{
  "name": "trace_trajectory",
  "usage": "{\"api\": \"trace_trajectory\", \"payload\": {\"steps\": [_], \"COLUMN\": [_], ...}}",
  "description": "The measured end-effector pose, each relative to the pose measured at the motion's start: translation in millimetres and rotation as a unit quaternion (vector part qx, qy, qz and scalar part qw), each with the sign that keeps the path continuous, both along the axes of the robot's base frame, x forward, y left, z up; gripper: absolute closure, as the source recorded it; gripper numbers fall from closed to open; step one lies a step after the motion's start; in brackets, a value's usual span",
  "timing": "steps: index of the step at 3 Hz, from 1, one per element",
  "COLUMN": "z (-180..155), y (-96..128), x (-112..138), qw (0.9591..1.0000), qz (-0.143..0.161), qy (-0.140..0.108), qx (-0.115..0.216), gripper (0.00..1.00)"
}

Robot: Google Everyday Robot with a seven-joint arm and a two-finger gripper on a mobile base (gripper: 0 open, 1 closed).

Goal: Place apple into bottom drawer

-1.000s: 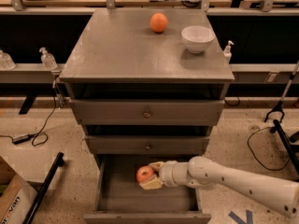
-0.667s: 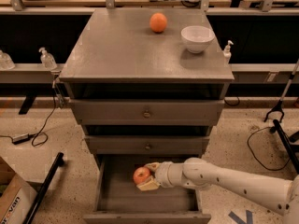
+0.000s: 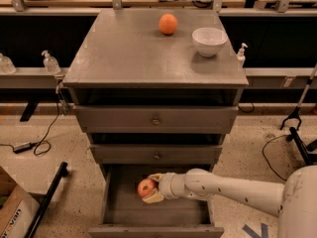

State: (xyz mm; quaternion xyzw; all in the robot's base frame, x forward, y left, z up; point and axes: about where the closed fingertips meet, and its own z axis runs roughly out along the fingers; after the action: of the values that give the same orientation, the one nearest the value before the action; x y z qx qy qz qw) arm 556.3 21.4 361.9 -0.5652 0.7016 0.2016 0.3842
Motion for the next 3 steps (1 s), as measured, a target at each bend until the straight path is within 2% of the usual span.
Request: {"api": "trace_trajectory", "payload": {"steps": [1,2,3], "z": [-27.4,-32.4,-37.2], "y": [-4.9,-4.5,-5.0], "x": [13.1,13.1,13.4], "qw": [0.9996,0.9994,0.9992], "qz": [-0.028,-0.032,-0.034], "qy": [-0.012,-0.011,-0.02], "qx": [0.0,0.001,-0.008], "gripper": [1.0,1.0,1.0]}}
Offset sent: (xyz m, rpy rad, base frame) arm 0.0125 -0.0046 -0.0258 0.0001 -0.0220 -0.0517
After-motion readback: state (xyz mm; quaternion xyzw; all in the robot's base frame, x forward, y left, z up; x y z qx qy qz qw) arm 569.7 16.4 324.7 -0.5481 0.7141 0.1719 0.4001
